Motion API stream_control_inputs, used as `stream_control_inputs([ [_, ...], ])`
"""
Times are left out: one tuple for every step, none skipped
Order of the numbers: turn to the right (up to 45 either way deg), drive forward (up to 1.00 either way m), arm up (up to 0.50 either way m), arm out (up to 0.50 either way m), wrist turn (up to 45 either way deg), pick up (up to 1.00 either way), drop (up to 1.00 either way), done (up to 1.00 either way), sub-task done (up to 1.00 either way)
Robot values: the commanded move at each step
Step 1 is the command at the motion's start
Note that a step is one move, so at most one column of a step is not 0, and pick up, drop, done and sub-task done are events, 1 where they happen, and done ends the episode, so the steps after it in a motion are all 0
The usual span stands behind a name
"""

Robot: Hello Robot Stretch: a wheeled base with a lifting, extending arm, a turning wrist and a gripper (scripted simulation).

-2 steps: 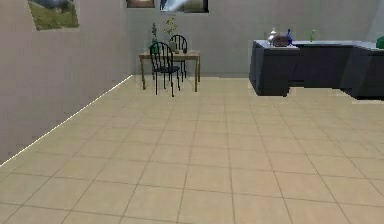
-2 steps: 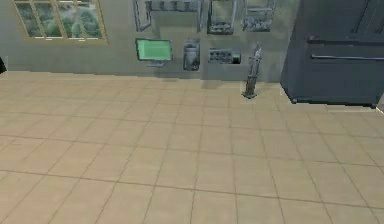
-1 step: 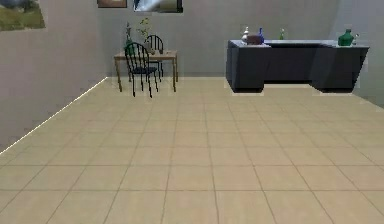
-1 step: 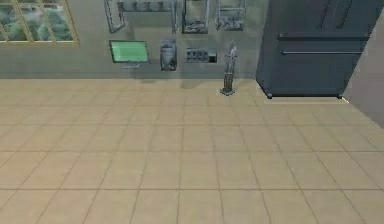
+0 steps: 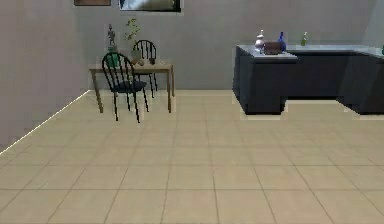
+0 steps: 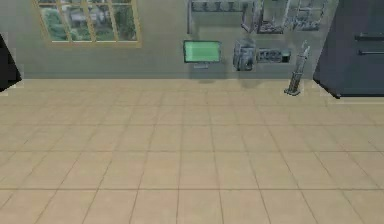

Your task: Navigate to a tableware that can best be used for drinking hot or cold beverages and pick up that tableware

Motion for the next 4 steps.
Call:
stream_control_inputs([
  [0.0, 1.0, 0.0, 0.0, 0.0, 0.0, 0.0, 0.0, 0.0],
  [0.0, 1.0, 0.0, 0.0, 0.0, 0.0, 0.0, 0.0, 0.0],
  [6.0, 0.0, 0.0, 0.0, 0.0, 0.0, 0.0, 0.0, 0.0],
  [0.0, 0.7, 0.0, 0.0, 0.0, 0.0, 0.0, 0.0, 0.0],
])
